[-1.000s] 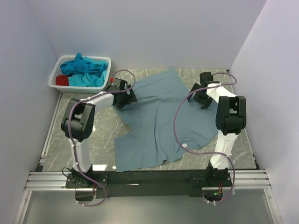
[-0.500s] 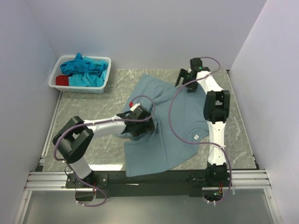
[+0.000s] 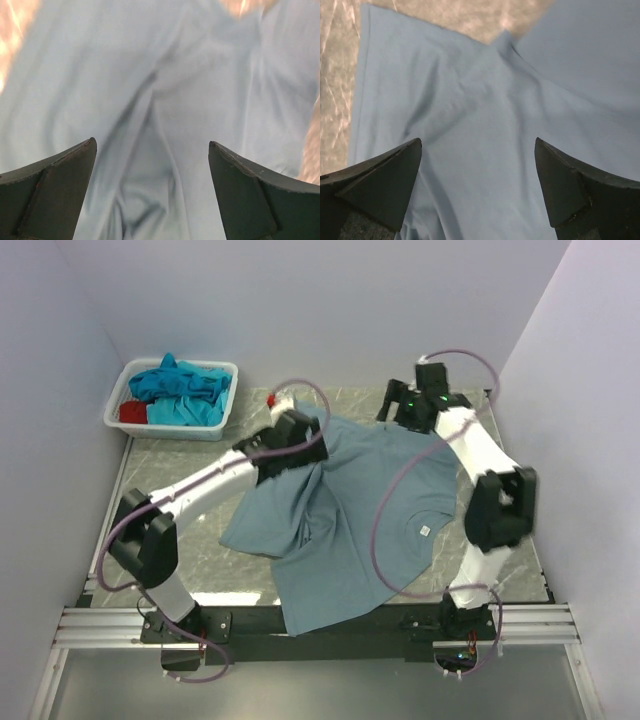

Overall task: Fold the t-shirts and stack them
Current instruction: Flatten the tshirt out

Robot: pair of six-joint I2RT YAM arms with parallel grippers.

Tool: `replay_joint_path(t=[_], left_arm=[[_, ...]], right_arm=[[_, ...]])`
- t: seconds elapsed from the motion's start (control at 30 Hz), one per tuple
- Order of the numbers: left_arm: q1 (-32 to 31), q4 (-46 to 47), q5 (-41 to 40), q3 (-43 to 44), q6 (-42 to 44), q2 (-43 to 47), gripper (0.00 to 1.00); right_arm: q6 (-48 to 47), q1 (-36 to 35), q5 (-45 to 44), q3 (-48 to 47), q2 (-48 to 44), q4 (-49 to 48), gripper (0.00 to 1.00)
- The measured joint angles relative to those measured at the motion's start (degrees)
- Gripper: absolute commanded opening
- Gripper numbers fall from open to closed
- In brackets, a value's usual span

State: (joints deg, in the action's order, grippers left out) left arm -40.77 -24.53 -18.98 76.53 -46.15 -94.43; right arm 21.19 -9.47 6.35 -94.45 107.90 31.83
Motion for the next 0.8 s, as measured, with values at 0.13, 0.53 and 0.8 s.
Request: replay_joint_path(t=[0.13,0.53,0.8], left_arm=[[8.8,3.4,4.8,2.0,3.3,-1.4,0.99],[18.1,5.8,1.6,9.7,11.4,-1.5,0.99],[18.5,10.3,8.0,-1.9,10.0,-2.4,0.99]], right_arm=[[1.4,0.5,-4.1,15.3,-16.0,-4.5,1.00],[7.8,0.8,-9.6,50.6,-39.3,-8.6,1.00],[10.3,2.5,-10.0,54.3,-35.3,-9.4,1.00]])
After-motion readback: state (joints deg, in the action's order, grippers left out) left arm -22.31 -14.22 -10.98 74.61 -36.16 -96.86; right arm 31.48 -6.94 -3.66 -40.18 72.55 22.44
